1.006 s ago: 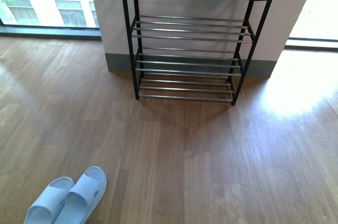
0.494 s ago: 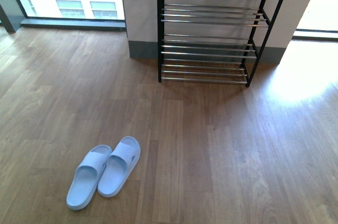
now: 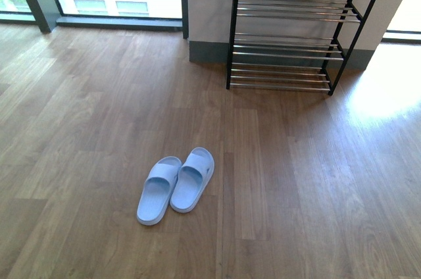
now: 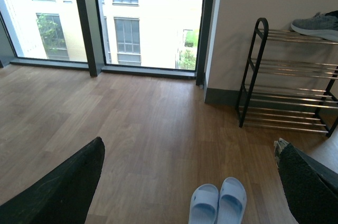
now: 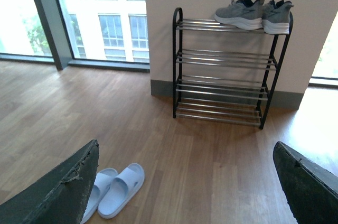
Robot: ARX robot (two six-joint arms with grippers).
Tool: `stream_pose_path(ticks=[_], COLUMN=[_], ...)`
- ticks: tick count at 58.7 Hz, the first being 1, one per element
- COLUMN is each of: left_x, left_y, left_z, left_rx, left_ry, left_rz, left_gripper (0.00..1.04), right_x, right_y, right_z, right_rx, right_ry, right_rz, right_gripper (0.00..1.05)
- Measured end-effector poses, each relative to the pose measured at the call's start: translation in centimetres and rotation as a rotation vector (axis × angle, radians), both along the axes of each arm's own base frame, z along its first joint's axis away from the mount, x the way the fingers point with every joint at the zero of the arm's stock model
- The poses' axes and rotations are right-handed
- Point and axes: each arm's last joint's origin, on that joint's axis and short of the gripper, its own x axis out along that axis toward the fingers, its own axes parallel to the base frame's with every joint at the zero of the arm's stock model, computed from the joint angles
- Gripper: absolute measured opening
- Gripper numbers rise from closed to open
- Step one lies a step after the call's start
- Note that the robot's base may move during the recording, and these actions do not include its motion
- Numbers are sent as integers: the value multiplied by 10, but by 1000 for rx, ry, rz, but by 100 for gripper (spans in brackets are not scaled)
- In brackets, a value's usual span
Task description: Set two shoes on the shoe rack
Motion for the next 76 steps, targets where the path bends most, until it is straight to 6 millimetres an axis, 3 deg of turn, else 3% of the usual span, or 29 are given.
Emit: stream_pose_path(ticks=[76], left_x=[0], left_y=[0], left_z=[0], left_rx=[0], left_ry=[0], left_rz=[-3], left_gripper=[95], right_x=[0], right_y=[0], right_z=[0], right_rx=[0], right_ry=[0], right_rz=[-6], right_gripper=[96])
